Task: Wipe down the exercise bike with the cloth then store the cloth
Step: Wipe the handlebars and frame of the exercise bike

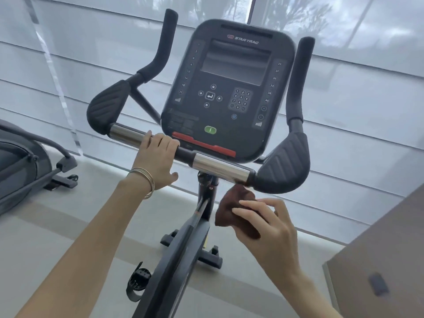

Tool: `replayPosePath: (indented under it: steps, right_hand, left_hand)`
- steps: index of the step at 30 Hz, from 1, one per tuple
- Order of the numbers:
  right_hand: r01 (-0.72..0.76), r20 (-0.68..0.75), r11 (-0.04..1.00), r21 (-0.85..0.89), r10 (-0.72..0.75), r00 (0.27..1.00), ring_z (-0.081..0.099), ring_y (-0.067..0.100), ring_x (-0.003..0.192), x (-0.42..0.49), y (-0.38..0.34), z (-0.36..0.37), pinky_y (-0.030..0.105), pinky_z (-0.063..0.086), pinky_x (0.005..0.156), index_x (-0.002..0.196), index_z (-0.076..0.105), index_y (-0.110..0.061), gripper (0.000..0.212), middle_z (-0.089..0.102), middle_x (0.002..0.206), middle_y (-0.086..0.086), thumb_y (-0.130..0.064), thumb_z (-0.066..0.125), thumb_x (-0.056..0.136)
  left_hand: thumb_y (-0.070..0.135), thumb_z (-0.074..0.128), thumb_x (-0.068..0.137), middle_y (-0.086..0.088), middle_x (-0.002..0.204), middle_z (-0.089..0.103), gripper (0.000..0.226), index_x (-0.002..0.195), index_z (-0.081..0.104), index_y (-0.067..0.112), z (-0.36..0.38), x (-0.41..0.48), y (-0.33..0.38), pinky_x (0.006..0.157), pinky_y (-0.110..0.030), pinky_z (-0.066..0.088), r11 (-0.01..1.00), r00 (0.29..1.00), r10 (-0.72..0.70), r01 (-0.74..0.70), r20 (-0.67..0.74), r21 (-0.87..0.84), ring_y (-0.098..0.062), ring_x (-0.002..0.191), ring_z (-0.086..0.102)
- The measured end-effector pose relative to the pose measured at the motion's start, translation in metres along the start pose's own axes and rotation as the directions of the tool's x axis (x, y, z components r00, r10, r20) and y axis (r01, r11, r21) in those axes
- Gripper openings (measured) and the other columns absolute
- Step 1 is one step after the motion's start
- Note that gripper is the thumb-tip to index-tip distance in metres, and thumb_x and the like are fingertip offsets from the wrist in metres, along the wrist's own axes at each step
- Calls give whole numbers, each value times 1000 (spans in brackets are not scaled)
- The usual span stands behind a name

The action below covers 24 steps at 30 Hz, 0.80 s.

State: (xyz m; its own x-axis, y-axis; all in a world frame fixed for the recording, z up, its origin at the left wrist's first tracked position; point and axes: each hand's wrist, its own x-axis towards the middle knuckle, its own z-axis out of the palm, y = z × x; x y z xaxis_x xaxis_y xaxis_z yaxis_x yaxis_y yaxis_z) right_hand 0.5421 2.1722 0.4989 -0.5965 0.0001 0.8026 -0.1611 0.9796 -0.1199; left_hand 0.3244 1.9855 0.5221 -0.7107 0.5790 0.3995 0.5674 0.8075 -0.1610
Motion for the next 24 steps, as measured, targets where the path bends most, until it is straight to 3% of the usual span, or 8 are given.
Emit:
replayPosePath:
  steps: [3, 6, 15, 24]
  right_hand:
    - [-163, -56, 984, -74, 159, 986, 49, 16, 83, -16, 10, 0, 18, 43, 63, 81, 72, -17, 25, 70, 88, -8, -15, 86, 60]
    - [-223, -149, 970, -97, 207, 967, 50, 17, 81, -11, 13, 6, 19, 44, 61, 81, 72, -16, 23, 70, 85, -5, -15, 85, 62]
    - [-216, -306, 970, -107, 175, 936, 43, 15, 80, 6, 0, 45, 19, 42, 55, 80, 72, -15, 14, 68, 80, -2, -20, 80, 69]
    - [-185, -284, 982, -33, 168, 944, 46, 16, 84, 35, -39, 93, 27, 53, 55, 81, 74, -14, 17, 70, 80, -1, -21, 82, 68]
  left_hand:
    - [46, 65, 73, -6, 128, 46, 65, 123, 36, 16, -1, 0, -1, 116, -47, 12, 1000, 1000, 2, -2, -2, -1, -28, 123, 36]
    - [44, 65, 73, -7, 125, 47, 62, 121, 37, 16, -1, 0, 1, 116, -48, 13, 1000, 1000, -4, 4, -12, 0, -28, 122, 37]
    - [46, 65, 72, -7, 124, 46, 62, 119, 37, 16, 0, 0, 3, 116, -49, 13, 1000, 1000, -17, 17, -8, 10, -29, 121, 36]
    - [45, 65, 73, -7, 126, 44, 64, 121, 34, 16, -2, 0, 3, 115, -48, 12, 1000, 1000, -9, 9, 10, 26, -29, 123, 34]
